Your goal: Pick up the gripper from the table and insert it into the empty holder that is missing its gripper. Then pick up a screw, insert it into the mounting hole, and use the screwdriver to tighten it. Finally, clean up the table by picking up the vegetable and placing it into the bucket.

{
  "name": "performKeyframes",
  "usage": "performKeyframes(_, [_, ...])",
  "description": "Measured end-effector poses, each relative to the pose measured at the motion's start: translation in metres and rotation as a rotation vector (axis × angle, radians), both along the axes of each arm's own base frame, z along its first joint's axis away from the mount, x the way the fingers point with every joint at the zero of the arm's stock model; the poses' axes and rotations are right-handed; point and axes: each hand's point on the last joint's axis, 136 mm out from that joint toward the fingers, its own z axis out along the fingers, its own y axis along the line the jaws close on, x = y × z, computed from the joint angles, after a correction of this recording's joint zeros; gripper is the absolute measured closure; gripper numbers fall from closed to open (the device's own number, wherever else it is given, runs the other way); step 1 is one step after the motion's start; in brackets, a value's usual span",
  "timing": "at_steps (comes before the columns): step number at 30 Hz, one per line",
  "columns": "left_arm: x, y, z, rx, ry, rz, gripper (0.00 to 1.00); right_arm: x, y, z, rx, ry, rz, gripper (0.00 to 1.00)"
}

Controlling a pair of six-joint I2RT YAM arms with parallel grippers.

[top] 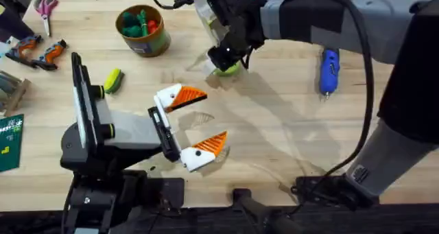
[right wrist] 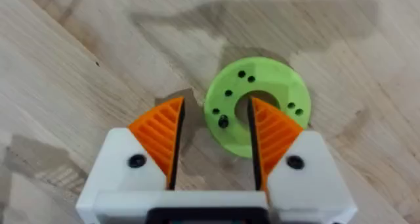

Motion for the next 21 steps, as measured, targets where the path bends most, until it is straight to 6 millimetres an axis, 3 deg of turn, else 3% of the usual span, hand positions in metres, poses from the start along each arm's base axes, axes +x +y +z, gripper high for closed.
performKeyframes(14, [0.0000,0.0000,0.0000,0.000,0.000,0.000,0.008,-0.0017,-0.0013,-0.0010,-0.006,0.008,0.000,0.650])
performKeyframes(21, [0.0000,0.0000,-0.0001,0.000,0.000,0.000,0.008,-0.0042,-0.0030,-0.0021,-0.014,0.018,0.000,0.688])
